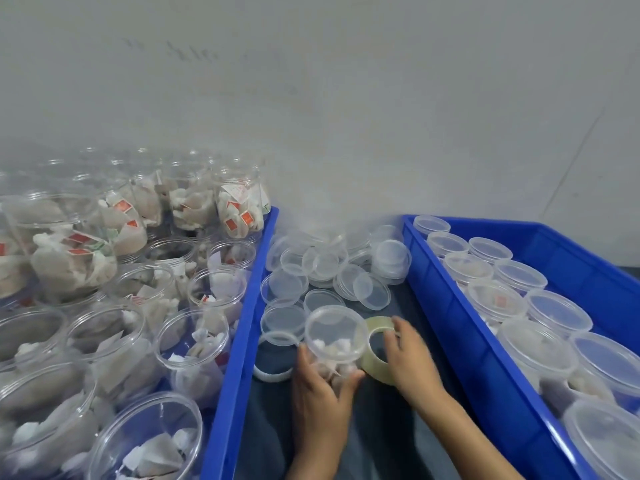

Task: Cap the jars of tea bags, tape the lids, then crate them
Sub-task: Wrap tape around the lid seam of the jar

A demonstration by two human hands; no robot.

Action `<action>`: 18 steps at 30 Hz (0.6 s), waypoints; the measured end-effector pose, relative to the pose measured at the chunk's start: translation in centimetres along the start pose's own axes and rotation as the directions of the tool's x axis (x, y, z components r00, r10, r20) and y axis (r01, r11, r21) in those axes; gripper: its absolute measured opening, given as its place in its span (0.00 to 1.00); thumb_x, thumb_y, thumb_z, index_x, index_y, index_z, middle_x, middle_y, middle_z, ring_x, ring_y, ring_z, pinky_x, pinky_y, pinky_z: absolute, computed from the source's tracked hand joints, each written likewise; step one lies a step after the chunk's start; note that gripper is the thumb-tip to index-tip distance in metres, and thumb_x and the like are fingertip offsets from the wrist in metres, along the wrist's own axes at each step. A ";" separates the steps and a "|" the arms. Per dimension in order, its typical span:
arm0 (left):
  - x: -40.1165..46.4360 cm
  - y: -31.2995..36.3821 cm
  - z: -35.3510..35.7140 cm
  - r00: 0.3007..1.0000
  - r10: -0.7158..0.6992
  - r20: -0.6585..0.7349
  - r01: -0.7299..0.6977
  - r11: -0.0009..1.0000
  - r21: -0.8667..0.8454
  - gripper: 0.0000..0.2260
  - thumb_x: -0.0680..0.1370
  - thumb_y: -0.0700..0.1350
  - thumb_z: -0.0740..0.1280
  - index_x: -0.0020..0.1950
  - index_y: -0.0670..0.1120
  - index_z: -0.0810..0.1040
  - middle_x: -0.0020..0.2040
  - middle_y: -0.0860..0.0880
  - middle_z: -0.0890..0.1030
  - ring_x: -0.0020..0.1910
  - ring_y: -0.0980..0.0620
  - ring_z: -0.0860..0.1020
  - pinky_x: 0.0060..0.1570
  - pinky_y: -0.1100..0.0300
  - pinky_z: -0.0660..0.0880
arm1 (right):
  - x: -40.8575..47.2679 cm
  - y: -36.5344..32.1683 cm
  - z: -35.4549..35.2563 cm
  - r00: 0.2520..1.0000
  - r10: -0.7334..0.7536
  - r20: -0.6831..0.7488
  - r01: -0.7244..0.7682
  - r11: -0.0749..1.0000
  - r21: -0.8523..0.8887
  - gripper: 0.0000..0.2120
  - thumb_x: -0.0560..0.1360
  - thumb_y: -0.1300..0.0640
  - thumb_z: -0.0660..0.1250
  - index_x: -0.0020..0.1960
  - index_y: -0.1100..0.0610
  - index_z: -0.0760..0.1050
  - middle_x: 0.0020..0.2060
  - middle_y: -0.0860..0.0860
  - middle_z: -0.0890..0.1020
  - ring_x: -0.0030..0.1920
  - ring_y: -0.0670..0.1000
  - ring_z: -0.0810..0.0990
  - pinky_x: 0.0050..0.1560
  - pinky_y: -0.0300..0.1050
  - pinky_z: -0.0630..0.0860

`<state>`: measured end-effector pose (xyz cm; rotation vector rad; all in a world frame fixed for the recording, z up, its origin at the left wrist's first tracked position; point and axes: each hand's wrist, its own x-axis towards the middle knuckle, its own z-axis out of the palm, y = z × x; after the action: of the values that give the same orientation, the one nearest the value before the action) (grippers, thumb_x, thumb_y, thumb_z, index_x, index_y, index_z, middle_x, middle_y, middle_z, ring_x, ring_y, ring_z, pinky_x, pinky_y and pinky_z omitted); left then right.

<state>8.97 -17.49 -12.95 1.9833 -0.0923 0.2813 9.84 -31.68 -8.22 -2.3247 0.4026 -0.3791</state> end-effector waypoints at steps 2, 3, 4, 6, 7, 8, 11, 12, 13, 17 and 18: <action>0.0 0.4 -0.3 1.000 -0.023 -0.007 0.022 0.998 -0.051 0.51 0.67 0.70 0.63 0.75 0.35 0.53 0.69 0.37 0.69 0.65 0.40 0.71 0.62 0.50 0.70 | -0.8 3.9 0.5 0.972 -0.034 0.231 0.128 0.905 -0.405 0.25 0.80 0.44 0.54 0.73 0.55 0.60 0.74 0.53 0.61 0.75 0.55 0.54 0.72 0.47 0.54; 0.0 0.4 -0.3 1.000 -0.026 -0.010 0.026 0.998 -0.053 0.54 0.65 0.75 0.57 0.76 0.36 0.51 0.71 0.37 0.66 0.67 0.41 0.69 0.64 0.51 0.69 | -1.2 5.2 0.6 0.952 -0.067 0.299 0.217 0.835 -0.505 0.27 0.80 0.41 0.53 0.74 0.53 0.58 0.76 0.49 0.57 0.76 0.53 0.49 0.74 0.48 0.48; 0.0 0.2 -0.2 1.000 -0.016 -0.011 0.015 0.998 -0.054 0.53 0.66 0.75 0.55 0.76 0.37 0.49 0.73 0.38 0.63 0.69 0.41 0.67 0.66 0.51 0.67 | -1.6 5.9 0.5 0.950 -0.108 0.294 0.254 0.814 -0.523 0.27 0.79 0.39 0.53 0.73 0.52 0.60 0.76 0.47 0.57 0.76 0.51 0.47 0.74 0.46 0.44; 0.1 0.1 0.0 1.000 -0.004 -0.002 0.004 1.000 -0.030 0.48 0.69 0.64 0.64 0.76 0.37 0.48 0.75 0.37 0.59 0.71 0.40 0.64 0.67 0.51 0.65 | -2.7 6.0 0.0 0.948 -0.195 0.253 0.302 0.806 -0.509 0.22 0.78 0.39 0.56 0.65 0.51 0.68 0.72 0.46 0.65 0.75 0.46 0.53 0.74 0.43 0.46; 0.2 0.1 0.1 1.000 0.005 -0.006 -0.005 1.000 -0.006 0.46 0.70 0.59 0.68 0.76 0.36 0.49 0.74 0.36 0.60 0.71 0.39 0.65 0.68 0.49 0.65 | -3.4 5.7 -0.4 0.936 -0.237 0.260 0.343 0.775 -0.530 0.22 0.76 0.39 0.60 0.61 0.53 0.71 0.68 0.48 0.71 0.73 0.46 0.61 0.74 0.43 0.51; 0.3 0.1 0.1 1.000 0.019 -0.017 -0.019 1.000 0.011 0.45 0.71 0.57 0.69 0.75 0.34 0.50 0.74 0.35 0.61 0.70 0.37 0.66 0.67 0.47 0.66 | -4.0 5.3 -0.5 0.923 -0.296 0.245 0.383 0.753 -0.534 0.21 0.73 0.39 0.66 0.55 0.55 0.76 0.60 0.50 0.78 0.66 0.46 0.72 0.71 0.43 0.61; 0.1 0.6 -0.1 0.986 0.099 -0.136 -0.091 0.994 0.068 0.46 0.73 0.68 0.58 0.73 0.30 0.55 0.70 0.30 0.64 0.68 0.32 0.67 0.66 0.38 0.65 | -6.7 5.1 -1.2 0.908 -0.413 0.065 0.396 0.798 -0.454 0.16 0.62 0.44 0.78 0.34 0.53 0.75 0.30 0.46 0.78 0.31 0.46 0.79 0.37 0.39 0.77; -0.1 0.6 -0.1 0.966 0.173 -0.193 -0.153 0.982 0.115 0.45 0.75 0.69 0.54 0.72 0.30 0.59 0.68 0.30 0.67 0.66 0.33 0.70 0.64 0.37 0.64 | -7.5 5.1 -1.4 0.920 -0.391 0.029 0.367 0.834 -0.412 0.15 0.61 0.45 0.78 0.32 0.52 0.74 0.26 0.45 0.76 0.27 0.45 0.76 0.31 0.38 0.73; -0.5 0.5 -0.2 0.930 0.275 -0.244 -0.241 0.957 0.162 0.40 0.77 0.67 0.53 0.70 0.31 0.63 0.66 0.31 0.70 0.64 0.35 0.72 0.63 0.39 0.65 | -8.0 5.1 -1.7 0.932 -0.362 -0.005 0.332 0.861 -0.386 0.15 0.59 0.48 0.79 0.32 0.52 0.75 0.25 0.46 0.75 0.26 0.44 0.75 0.28 0.38 0.71; -2.2 -0.1 0.1 0.748 0.582 -0.319 -0.559 0.812 0.170 0.16 0.81 0.54 0.55 0.58 0.42 0.70 0.52 0.37 0.80 0.52 0.47 0.74 0.49 0.54 0.71 | -8.7 5.4 -2.2 0.942 -0.330 -0.062 0.285 0.883 -0.374 0.16 0.54 0.54 0.83 0.33 0.53 0.77 0.23 0.47 0.76 0.25 0.44 0.75 0.25 0.40 0.71; -2.7 -0.2 0.3 0.752 0.594 -0.287 -0.583 0.802 0.130 0.13 0.81 0.52 0.56 0.56 0.44 0.71 0.49 0.40 0.81 0.47 0.49 0.75 0.45 0.56 0.72 | -8.8 5.3 -2.2 0.948 -0.313 -0.056 0.272 0.891 -0.364 0.14 0.57 0.53 0.82 0.34 0.53 0.77 0.25 0.48 0.77 0.27 0.45 0.76 0.28 0.41 0.73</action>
<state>6.46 -17.82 -13.87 1.8660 -0.5202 1.0160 0.09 -33.17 -11.78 -2.7345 0.1798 -0.6327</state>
